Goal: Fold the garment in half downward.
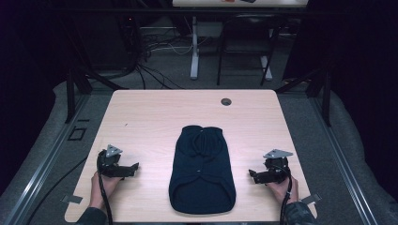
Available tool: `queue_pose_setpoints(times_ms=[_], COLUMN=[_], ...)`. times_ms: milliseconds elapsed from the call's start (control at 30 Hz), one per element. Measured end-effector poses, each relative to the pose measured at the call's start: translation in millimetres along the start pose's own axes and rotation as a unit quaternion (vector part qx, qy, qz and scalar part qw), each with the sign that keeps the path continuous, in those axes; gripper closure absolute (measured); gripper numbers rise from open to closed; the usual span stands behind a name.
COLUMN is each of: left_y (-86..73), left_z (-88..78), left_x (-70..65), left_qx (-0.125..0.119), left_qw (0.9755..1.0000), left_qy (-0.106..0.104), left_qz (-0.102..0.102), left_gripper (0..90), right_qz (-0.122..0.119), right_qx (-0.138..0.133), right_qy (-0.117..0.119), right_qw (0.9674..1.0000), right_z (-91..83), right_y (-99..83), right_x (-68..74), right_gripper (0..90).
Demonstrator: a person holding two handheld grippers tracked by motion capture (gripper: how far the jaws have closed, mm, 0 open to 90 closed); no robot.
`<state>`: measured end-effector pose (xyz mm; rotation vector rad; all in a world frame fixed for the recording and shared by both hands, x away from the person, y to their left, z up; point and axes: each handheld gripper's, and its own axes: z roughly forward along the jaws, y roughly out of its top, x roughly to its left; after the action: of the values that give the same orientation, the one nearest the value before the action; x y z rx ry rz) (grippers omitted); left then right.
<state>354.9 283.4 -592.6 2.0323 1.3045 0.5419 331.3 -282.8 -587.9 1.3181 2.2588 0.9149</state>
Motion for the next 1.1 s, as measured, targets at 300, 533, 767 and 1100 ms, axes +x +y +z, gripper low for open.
queue_pose_setpoints(times_ms=[300, 533, 767, 1100], left_y=[0.1, 0.5, 0.5, 0.9], left_z=[0.0, 0.5, 0.5, 0.6], left_x=[0.3, 0.5, 0.5, 0.2], left_qx=[0.000, 0.001, 0.000, 0.001], left_qw=[1.0000, 1.0000, 1.0000, 1.0000], left_qy=[-0.001, -0.002, -0.002, -0.001], left_qz=[0.002, 0.001, 0.002, 0.001], left_gripper=[0.2, 0.2, 0.2, 0.2], right_qz=[0.000, 0.001, 0.006, 0.004], right_qx=[0.000, 0.002, -0.001, -0.029], right_qy=[0.000, 0.001, 0.011, 0.031], right_qw=[1.0000, 1.0000, 0.9999, 0.9991], right_z=[0.0, -0.8, -4.1, -12.7], right_y=[0.0, -0.1, 2.7, 23.0], right_x=[0.0, 1.0, 1.1, 12.5], right_gripper=[0.0, 0.0, 0.0, 0.0])
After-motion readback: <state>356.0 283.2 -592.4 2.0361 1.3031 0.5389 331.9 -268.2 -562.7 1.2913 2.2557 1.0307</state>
